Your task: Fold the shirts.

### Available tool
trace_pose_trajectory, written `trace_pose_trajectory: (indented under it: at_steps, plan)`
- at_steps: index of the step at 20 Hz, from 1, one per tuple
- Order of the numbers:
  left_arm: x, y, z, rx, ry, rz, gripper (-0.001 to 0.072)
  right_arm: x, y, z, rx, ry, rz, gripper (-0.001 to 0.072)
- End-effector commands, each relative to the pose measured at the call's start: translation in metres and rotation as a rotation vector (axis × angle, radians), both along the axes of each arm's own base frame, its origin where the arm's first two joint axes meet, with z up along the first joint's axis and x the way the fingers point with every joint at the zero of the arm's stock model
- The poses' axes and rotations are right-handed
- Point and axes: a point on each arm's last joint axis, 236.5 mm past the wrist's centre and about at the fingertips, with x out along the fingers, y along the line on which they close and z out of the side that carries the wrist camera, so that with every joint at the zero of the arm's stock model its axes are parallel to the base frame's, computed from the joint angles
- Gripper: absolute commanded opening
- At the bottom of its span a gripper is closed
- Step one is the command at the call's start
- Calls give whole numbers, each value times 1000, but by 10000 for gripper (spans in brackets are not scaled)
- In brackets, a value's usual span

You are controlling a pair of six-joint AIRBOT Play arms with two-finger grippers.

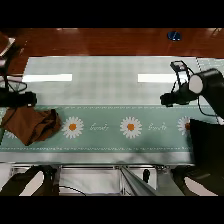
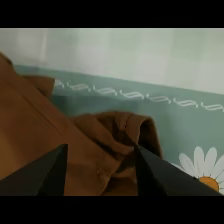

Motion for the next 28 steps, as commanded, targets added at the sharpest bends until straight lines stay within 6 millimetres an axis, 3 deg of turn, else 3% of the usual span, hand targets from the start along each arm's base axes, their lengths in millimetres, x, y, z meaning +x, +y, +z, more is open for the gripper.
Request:
trace_pose_trajectory:
  at_steps: [1, 3, 7, 11, 12, 13, 14, 15, 16, 18, 21, 25, 28]
  plan:
    - [-49, 14, -56, -43, 43, 133, 507, -31, 23, -19, 152, -22, -56, 414]
    - [-68, 33, -83, -42, 105, 259, 507, -45, 24, -33, 161, 19, -63, 413]
    - [-79, 50, -106, -61, 172, 332, 506, -51, 23, -43, 159, 38, -70, 414]
    - [-78, 13, -137, -234, 267, 323, 502, -44, 26, -41, 179, 11, -92, 413]
    - [-74, 1, -140, -287, 273, 303, 427, -44, 26, -40, 180, 10, -92, 413]
    - [-68, -9, -139, -328, 263, 270, 170, -45, 26, -41, 180, 12, -92, 413]
    - [-61, -17, -134, -360, 240, 243, 26, -44, 26, -40, 179, 11, -91, 413]
    - [-53, -25, -124, -397, 222, 218, 23, -43, 26, -37, 179, 4, -83, 413]
    - [-42, -37, -107, -451, 191, 176, 22, -38, 27, -29, 182, -18, -74, 413]
    - [-6, -60, -50, -556, 35, 90, 22, -23, 25, 2, 183, -117, -60, 413]
    - [39, -82, 70, -617, -277, -15, 22, -3, 26, 69, 211, -298, -44, 413]
    - [45, -118, 211, -570, -566, -222, 22, -5, 30, 142, 278, -477, -32, 412]
    - [31, -156, 295, -565, -722, -381, 22, -20, 28, 172, 307, -553, -24, 411]
